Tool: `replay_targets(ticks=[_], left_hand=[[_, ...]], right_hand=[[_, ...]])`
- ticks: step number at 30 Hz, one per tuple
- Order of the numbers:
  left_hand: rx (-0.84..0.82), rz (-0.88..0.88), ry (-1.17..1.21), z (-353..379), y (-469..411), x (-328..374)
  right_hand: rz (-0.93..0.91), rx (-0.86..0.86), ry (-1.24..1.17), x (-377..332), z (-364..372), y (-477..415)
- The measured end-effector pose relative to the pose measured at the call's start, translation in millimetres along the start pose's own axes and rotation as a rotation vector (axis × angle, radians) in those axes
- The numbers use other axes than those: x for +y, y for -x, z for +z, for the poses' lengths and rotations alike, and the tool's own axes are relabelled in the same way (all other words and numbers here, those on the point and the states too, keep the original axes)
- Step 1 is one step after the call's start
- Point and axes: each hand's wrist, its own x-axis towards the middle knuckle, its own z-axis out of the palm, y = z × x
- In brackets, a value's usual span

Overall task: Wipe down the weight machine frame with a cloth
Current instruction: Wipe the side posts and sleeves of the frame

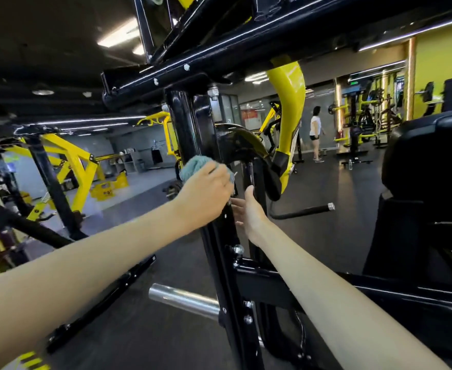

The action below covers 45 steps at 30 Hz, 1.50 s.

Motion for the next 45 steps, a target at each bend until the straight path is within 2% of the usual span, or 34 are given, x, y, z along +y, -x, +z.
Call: replay_targets(ticks=[3, 4, 6, 8, 11, 14, 16, 19, 21, 23, 25, 27, 30, 32, 34, 36, 39, 41, 43, 45], left_hand=[[-0.186, 0.233, 0.106, 4, 24, 53], [-0.182, 0.248, 0.101, 5, 25, 57], [-0.154, 0.186, 0.058, 1, 23, 46], [-0.029, 0.123, 0.003, 2, 16, 33], [-0.096, 0.042, 0.014, -4, 26, 51], [-0.191, 0.224, 0.025, 5, 49, 95], [-0.163, 0.239, -0.031, 8, 52, 90], [-0.013, 0.018, -0.085, 7, 35, 67], [-0.043, -0.046, -0.092, 7, 35, 75], [-0.166, 0.049, -0.081, 12, 50, 103], [-0.164, 0.166, -0.071, 14, 62, 106], [-0.03, 0.127, -0.092, 15, 53, 80], [0.088, -0.062, -0.098, 12, 36, 59], [0.056, -0.014, -0.087, 13, 42, 77], [-0.05, 0.12, -0.048, 14, 56, 100], [-0.043, 0.163, -0.025, 12, 55, 92], [0.077, 0.004, -0.042, 8, 37, 55], [0.079, -0.073, -0.059, 6, 36, 52], [0.027, 0.006, -0.099, 13, 49, 78], [-0.09, 0.158, -0.014, 13, 61, 97]], right_hand=[[0.047, -0.006, 0.025, 2, -7, 10], [0.053, 0.002, 0.026, 3, -9, 14], [0.064, 0.002, 0.031, 6, -11, 20], [0.086, 0.001, 0.018, 15, -11, 23], [0.132, 0.01, -0.045, 37, -7, 29], [0.123, 0.041, -0.094, 47, -5, 30], [0.105, 0.045, -0.087, 46, -2, 32], [0.061, 0.07, -0.051, 47, 5, 35], [0.053, 0.071, -0.051, 50, 5, 33], [0.055, 0.062, -0.072, 49, 1, 34], [0.055, 0.049, -0.087, 48, 0, 34], [0.031, 0.049, -0.066, 51, 2, 34], [0.016, 0.07, -0.062, 52, 1, 32], [0.018, 0.066, -0.055, 54, -1, 32], [0.022, 0.051, -0.052, 53, -1, 35], [0.012, 0.045, -0.062, 54, -3, 33], [-0.014, 0.053, -0.049, 53, 0, 32], [-0.016, 0.06, -0.049, 56, 1, 29], [-0.003, 0.05, -0.038, 59, -2, 27], [0.008, 0.045, -0.057, 60, -5, 26]])
